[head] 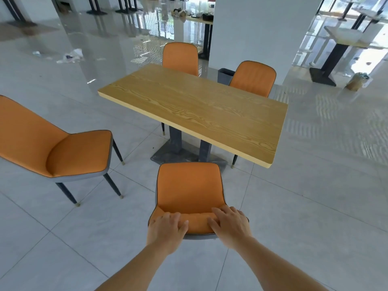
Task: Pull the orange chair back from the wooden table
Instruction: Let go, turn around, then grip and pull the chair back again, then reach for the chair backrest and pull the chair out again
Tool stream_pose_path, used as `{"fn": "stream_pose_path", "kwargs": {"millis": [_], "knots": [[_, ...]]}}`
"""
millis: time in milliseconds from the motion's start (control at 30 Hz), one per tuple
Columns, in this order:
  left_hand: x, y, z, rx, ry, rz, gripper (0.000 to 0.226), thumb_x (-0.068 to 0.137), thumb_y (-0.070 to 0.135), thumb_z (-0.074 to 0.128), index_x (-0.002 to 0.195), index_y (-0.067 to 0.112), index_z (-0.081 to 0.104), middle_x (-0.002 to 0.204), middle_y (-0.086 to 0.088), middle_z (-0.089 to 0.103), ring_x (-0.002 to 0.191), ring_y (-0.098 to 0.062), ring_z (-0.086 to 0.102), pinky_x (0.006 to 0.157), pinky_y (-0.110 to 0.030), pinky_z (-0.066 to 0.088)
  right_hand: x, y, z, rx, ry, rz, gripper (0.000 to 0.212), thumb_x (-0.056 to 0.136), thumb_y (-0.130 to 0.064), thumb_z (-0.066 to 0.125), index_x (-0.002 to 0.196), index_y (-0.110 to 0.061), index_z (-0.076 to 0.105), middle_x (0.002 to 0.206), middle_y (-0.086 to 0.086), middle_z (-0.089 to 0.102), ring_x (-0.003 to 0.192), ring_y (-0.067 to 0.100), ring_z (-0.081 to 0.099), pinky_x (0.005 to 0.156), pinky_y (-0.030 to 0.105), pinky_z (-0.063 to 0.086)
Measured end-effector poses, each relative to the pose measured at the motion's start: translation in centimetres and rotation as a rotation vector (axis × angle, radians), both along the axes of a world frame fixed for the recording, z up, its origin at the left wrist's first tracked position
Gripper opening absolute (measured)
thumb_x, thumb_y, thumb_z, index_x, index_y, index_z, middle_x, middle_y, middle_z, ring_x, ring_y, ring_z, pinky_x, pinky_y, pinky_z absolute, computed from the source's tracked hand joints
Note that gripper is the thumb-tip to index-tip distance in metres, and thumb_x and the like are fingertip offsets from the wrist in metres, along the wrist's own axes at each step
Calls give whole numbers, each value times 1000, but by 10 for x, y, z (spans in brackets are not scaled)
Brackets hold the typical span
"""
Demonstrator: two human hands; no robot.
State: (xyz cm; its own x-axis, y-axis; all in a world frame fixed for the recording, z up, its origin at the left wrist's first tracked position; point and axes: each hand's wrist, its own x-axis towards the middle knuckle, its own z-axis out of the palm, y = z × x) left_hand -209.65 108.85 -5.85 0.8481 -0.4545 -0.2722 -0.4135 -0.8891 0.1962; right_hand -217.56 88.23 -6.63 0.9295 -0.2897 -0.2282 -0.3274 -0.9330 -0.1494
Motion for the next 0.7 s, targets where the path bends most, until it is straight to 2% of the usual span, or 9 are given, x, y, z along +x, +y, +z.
{"fn": "stream_pose_path", "kwargs": {"millis": [67, 200, 333, 467, 600, 700], "knots": [[-2, 5, 8, -22, -19, 8, 45, 100, 57, 22, 121, 33, 54, 114, 6, 60, 103, -16, 57, 96, -34, 45, -2, 0, 4, 20, -26, 11, 54, 95, -63, 20, 129, -37, 52, 128, -11, 57, 115, 17, 51, 95, 39, 44], [0, 23, 20, -42, -107, 48, 47, 101, 50, 32, 140, 28, 45, 135, 4, 55, 121, -18, 52, 106, -41, 41, 0, 7, 15, 41, -102, 129, 53, 97, -59, 19, 134, -38, 50, 134, -13, 55, 119, 15, 50, 101, 35, 41], [6, 44, 36, -58, -209, 91, 47, 97, 45, 40, 140, 25, 44, 137, 1, 54, 123, -19, 50, 104, -41, 42, 20, 28, 33, -37, -192, 241, 49, 103, -55, 22, 134, -32, 52, 133, -7, 58, 120, 17, 54, 106, 38, 42], [12, 77, 49, -87, -270, 150, 48, 96, 43, 47, 140, 23, 47, 138, -3, 55, 125, -22, 51, 103, -43, 42, 44, 57, 42, -80, -227, 295, 52, 103, -59, 19, 134, -32, 50, 133, -5, 60, 119, 19, 56, 106, 41, 43], [23, 130, 55, -117, -259, 225, 54, 97, 45, 47, 145, 24, 40, 145, -3, 48, 134, -24, 44, 111, -47, 36, 65, 99, 53, -79, -222, 348, 53, 103, -61, 21, 139, -33, 48, 141, -5, 56, 127, 20, 53, 111, 42, 39], [33, 183, 59, -130, -264, 270, 54, 97, 45, 45, 146, 26, 37, 146, -2, 46, 136, -23, 41, 113, -48, 33, 83, 145, 62, -65, -214, 355, 50, 103, -58, 25, 138, -32, 49, 140, -7, 56, 126, 20, 52, 111, 39, 37]]}}
